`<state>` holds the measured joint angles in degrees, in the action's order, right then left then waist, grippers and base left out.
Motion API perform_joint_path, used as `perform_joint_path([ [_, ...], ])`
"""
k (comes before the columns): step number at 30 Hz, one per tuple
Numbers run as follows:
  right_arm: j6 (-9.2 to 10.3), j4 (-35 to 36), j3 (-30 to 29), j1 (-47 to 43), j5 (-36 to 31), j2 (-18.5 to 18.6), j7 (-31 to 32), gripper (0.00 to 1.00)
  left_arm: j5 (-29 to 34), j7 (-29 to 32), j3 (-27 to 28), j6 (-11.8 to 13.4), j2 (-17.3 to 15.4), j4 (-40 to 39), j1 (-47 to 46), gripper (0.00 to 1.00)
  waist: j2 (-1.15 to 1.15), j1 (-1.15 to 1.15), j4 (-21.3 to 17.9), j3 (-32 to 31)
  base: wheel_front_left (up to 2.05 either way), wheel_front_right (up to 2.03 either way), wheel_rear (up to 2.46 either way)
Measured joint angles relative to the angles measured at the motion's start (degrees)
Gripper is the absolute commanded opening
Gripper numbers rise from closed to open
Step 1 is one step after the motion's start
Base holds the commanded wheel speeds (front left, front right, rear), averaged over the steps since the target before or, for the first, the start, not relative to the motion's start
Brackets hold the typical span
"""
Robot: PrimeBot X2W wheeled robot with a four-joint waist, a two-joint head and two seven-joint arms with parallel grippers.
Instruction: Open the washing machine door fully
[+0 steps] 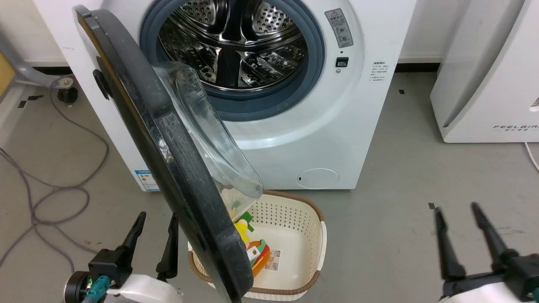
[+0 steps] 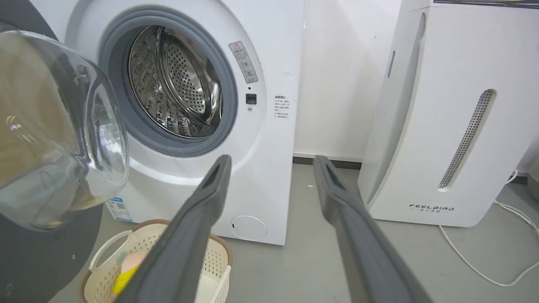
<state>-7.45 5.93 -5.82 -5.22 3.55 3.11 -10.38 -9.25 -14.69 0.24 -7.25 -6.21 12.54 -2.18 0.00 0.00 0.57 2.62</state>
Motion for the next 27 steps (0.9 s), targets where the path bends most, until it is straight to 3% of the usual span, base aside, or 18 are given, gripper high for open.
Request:
perform_joint_path([
  [11, 0.00, -0.1, 2.2, -1.8, -1.1, 0.0, 4.2, 1.00, 0.0, 0.0, -0.2, 0.0, -0.2, 0.2, 0.0, 1.00, 0.00, 0.00, 0.4, 0.6, 0.00, 0.00, 0.00],
  [12, 0.00, -0.2, 2.2, -1.8, -0.8, 0.0, 4.2, 1.00, 0.0, 0.0, -0.4, 0.0, -0.2, 0.3, 0.0, 0.60, 0.00, 0.00, 0.4, 0.7, 0.00, 0.00, 0.00],
  [14, 0.00, -0.4, 2.1, -1.8, -0.3, 0.0, 4.2, 1.00, 0.0, 0.0, -0.5, 0.0, -0.3, 0.4, 0.0, 0.00, 0.00, 0.00, 0.4, 0.8, 0.00, 0.00, 0.00],
  [27, 0.00, -1.5, 1.7, -1.8, 1.6, 0.0, 4.2, 1.00, -1.2, 0.0, -0.1, 0.0, -0.7, -1.0, 0.0, 0.00, 0.00, 0.00, 0.9, 0.8, 0.00, 0.00, 0.00],
])
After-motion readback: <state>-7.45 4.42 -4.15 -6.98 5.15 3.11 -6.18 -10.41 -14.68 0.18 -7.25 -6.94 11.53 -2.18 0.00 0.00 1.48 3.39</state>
